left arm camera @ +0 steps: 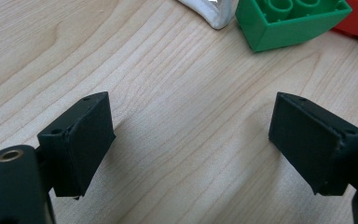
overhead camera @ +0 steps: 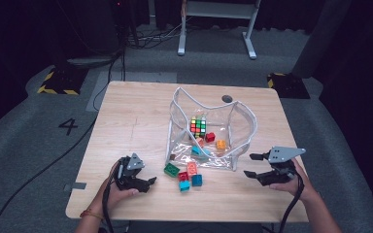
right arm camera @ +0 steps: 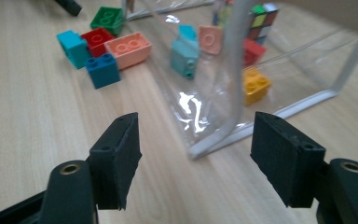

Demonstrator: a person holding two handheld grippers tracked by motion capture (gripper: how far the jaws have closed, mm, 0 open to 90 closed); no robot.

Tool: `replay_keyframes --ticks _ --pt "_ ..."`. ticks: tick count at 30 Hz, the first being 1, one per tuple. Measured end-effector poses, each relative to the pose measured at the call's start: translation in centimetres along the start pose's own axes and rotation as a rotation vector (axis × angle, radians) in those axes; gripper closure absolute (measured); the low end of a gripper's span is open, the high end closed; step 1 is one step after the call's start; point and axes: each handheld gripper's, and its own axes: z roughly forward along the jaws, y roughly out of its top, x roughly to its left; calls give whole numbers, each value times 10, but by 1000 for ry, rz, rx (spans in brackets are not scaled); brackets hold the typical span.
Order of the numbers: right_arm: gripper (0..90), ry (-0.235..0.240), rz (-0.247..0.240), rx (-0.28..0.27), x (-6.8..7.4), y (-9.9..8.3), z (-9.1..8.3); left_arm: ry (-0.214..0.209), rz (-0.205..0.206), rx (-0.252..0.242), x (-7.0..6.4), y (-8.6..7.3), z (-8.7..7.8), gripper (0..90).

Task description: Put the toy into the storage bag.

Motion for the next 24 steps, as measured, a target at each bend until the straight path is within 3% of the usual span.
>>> replay_keyframes --ticks 6,8,13,17,24 --pt "346 36 -28 19 17 -5 18 -2 -3 0 0 0 0 140" --pt "349 53 -7 42 24 -5 25 -1 -4 -1 0 0 0 140" --pt "357 79 -60 47 33 -4 47 -1 -1 0 0 0 0 141" --pt "379 103 -49 25 41 0 65 0 0 1 0 0 0 140" --pt "381 134 -93 58 52 16 92 2 -1 -1 0 0 0 140"
